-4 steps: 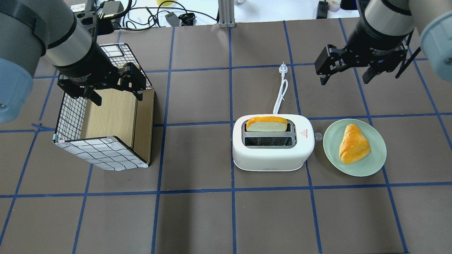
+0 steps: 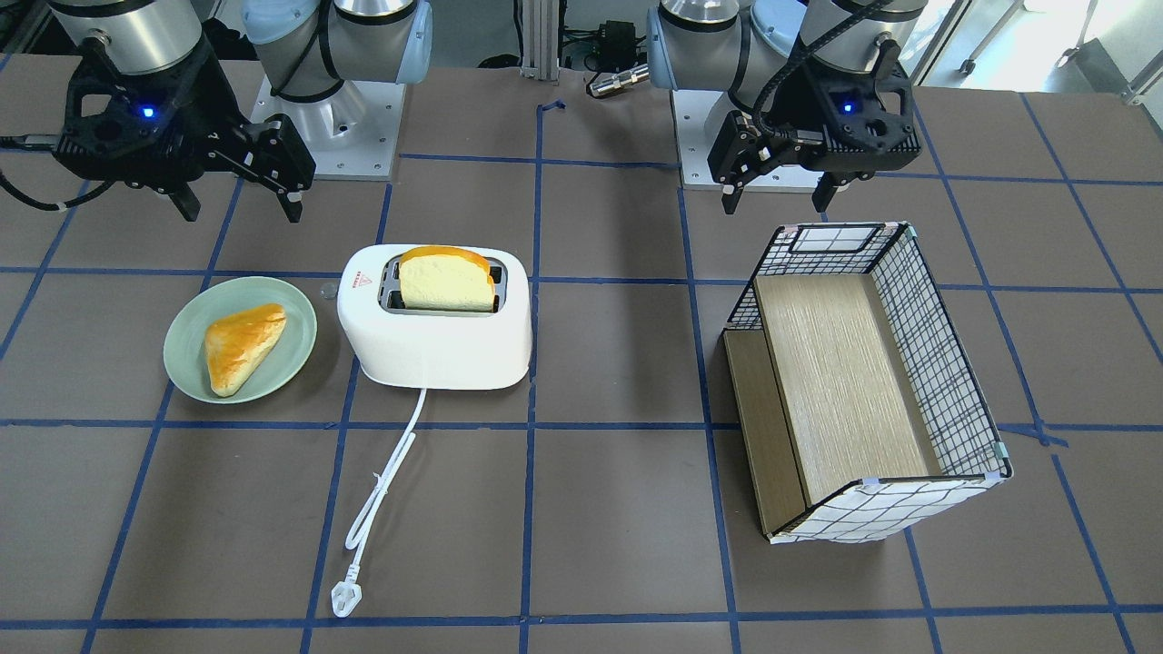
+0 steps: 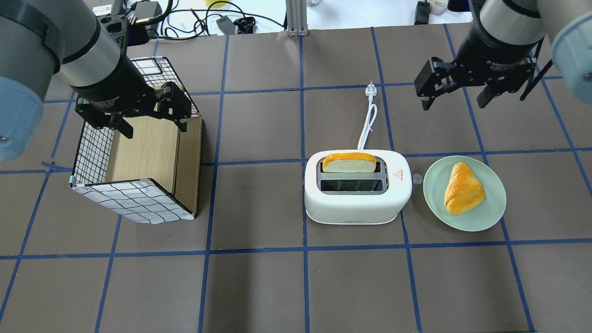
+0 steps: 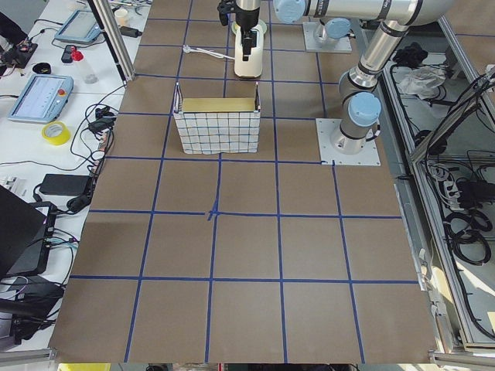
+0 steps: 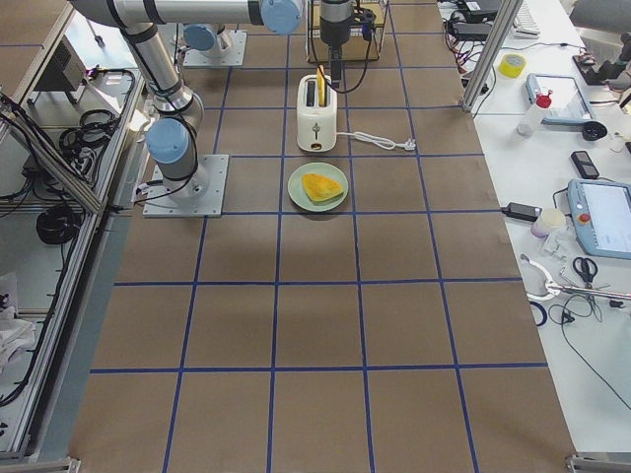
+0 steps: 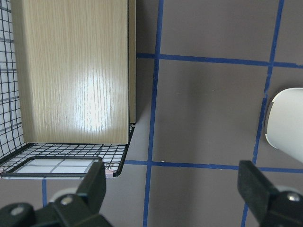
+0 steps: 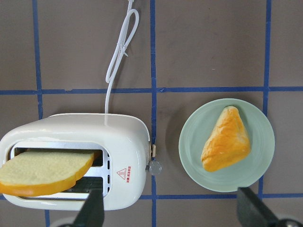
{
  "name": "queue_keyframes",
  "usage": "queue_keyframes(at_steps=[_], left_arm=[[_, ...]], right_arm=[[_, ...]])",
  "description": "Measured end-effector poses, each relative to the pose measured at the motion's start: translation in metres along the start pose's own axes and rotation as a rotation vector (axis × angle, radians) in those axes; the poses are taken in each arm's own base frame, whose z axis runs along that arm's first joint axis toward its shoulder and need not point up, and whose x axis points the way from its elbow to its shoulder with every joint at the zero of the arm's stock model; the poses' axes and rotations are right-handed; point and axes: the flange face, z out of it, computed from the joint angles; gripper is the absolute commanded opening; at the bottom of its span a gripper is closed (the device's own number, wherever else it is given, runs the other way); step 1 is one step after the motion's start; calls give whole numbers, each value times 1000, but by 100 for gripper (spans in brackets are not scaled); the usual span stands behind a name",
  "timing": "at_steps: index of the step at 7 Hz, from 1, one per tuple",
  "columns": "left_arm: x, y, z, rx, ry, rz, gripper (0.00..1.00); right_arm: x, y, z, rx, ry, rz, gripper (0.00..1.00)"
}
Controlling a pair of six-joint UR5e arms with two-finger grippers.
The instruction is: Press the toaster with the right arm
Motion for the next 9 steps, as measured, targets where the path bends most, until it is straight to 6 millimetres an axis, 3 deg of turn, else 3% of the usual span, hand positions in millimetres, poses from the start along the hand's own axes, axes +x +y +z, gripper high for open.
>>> queue_keyframes(at_steps=[5,6,7,8,9], left_arm=[[0,0,0,0,0,0,100],[0,0,0,0,0,0,100],[0,0,0,0,0,0,100],[0,0,0,0,0,0,100],[0,0,0,1,0,0,100]], right_arm=[[3,-2,2,-3,4,12,100],[4,-2,3,-5,5,12,84],[5,-3,4,-4,5,11,55],[6,-3,5,-6,5,12,11],[7,-3,7,-15,3,16,0]])
